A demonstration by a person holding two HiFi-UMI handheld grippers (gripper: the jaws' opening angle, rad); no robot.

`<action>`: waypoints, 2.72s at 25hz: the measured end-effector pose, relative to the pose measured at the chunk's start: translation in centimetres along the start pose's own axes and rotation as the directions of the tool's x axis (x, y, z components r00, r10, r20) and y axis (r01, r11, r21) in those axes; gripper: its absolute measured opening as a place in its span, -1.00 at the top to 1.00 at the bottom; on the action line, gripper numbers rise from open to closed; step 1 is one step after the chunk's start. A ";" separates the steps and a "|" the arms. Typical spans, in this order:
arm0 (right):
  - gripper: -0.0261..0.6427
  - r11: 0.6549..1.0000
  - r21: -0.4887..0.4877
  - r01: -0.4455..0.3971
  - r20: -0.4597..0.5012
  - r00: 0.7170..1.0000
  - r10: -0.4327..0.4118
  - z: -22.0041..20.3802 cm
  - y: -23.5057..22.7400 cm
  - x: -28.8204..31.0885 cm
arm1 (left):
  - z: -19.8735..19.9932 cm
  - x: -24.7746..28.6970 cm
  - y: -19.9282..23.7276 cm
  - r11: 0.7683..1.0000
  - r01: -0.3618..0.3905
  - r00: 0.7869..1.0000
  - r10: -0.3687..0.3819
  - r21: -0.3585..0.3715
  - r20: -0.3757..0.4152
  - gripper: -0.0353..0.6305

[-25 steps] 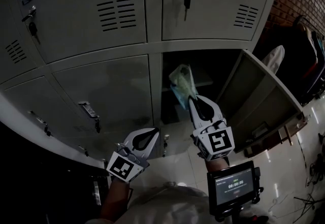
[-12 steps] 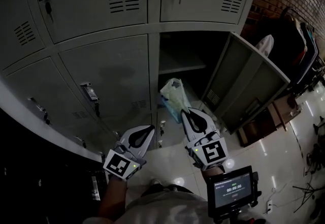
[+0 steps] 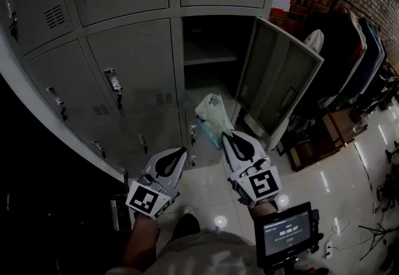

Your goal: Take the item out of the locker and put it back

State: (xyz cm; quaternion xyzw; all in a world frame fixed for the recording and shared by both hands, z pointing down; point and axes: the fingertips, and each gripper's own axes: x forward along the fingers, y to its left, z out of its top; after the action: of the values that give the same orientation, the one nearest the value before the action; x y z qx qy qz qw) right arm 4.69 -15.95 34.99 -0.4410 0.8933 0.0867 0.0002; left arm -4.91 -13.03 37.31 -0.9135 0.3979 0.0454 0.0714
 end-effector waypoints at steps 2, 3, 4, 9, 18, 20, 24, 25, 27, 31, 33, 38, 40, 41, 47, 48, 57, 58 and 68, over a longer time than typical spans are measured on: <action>0.86 1.000 0.007 -0.017 -0.014 1.000 0.017 -0.2 1.1 -2.7 | 0.2 -1.2 -2.0 1.000 -0.020 1.000 0.020 -0.003 0.002 0.89; 0.86 1.000 0.014 -0.023 -0.020 1.000 0.023 -0.4 1.6 -3.8 | 0.2 -1.8 -3.0 1.000 -0.026 1.000 0.026 -0.004 0.000 0.89; 0.86 0.999 0.020 -0.028 -0.026 0.999 0.029 -0.6 2.0 -4.9 | 0.2 -2.3 -3.9 0.999 -0.031 1.000 0.031 -0.005 -0.003 0.89; 0.86 0.999 0.021 -0.037 -0.028 0.999 0.038 -0.1 3.3 -7.4 | 0.2 -4.3 -6.7 1.000 -0.024 0.999 0.024 -0.015 -0.024 0.89; 0.86 1.000 0.006 -0.018 0.001 1.000 0.018 1.6 4.1 -4.9 | 1.5 -4.5 -3.6 0.999 -0.033 0.999 0.033 0.005 -0.017 0.89; 0.86 1.000 0.002 -0.010 0.003 1.000 0.010 1.5 4.3 -4.3 | 1.5 -4.5 -3.2 1.000 -0.021 1.000 0.021 0.006 -0.015 0.89; 0.86 1.000 0.000 0.000 0.001 1.000 0.000 1.5 4.5 -2.3 | 2.1 -4.3 -1.1 1.000 -0.004 1.000 0.004 0.012 -0.002 0.89; 0.86 1.000 0.011 0.002 0.005 1.000 -0.002 1.6 4.6 -1.8 | 2.2 -4.3 -0.6 1.000 0.001 1.000 -0.002 0.015 0.002 0.89; 0.86 1.000 0.020 0.006 0.010 1.000 -0.006 1.7 4.7 -0.6 | 2.3 -4.4 0.5 1.000 0.007 1.000 -0.008 0.020 0.009 0.89; 0.86 1.000 0.024 0.014 0.022 1.000 -0.014 1.5 4.5 1.6 | 2.2 -4.1 2.3 0.999 0.023 1.000 -0.023 0.029 0.013 0.89; 0.86 0.999 0.046 0.006 0.027 1.000 -0.008 1.2 4.3 2.4 | 1.7 -3.6 2.8 0.999 0.035 0.999 -0.035 0.034 0.004 0.89; 0.86 0.997 0.078 0.002 0.037 0.999 -0.005 0.7 2.4 4.8 | 1.1 -2.0 4.3 0.998 0.051 0.999 -0.051 0.046 -0.004 0.89; 0.86 0.997 0.080 0.007 0.042 0.999 -0.010 0.6 1.3 5.7 | 0.8 -1.0 5.1 0.998 0.046 0.999 -0.046 0.044 0.003 0.89; 0.86 0.997 0.075 0.010 0.041 0.999 -0.013 0.4 0.6 6.2 | 0.6 -0.4 5.6 0.998 0.043 0.999 -0.043 0.042 0.006 0.89; 0.86 0.999 0.046 0.007 0.053 0.999 -0.009 0.0 -3.9 10.5 | -0.8 3.8 8.5 0.998 0.033 0.999 -0.033 0.055 0.001 0.89; 0.86 0.999 0.035 0.007 0.058 0.998 -0.009 0.0 -4.9 11.2 | -1.2 4.7 8.8 0.997 0.037 0.999 -0.036 0.061 -0.010 0.89; 0.86 1.000 -0.001 -0.002 0.070 0.998 0.003 -0.7 -12.1 18.1 | -1.7 12.1 13.2 0.997 -0.015 1.000 0.015 0.071 0.008 0.89; 0.86 1.000 -0.006 0.001 0.070 0.998 -0.001 -0.7 -12.9 18.8 | -1.8 12.7 13.6 0.997 -0.014 1.000 0.014 0.069 0.010 0.89; 0.86 0.992 -0.079 0.096 0.043 0.995 -0.093 -1.2 -17.9 24.5 | -2.6 14.7 14.8 0.997 0.039 0.999 -0.038 0.061 -0.023 0.89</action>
State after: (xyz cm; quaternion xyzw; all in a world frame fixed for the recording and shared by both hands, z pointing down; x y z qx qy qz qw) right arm 3.93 -46.15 31.51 -0.4807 0.8670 0.1313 0.0042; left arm -5.73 -34.05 36.40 -0.9188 0.3823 0.0218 0.0961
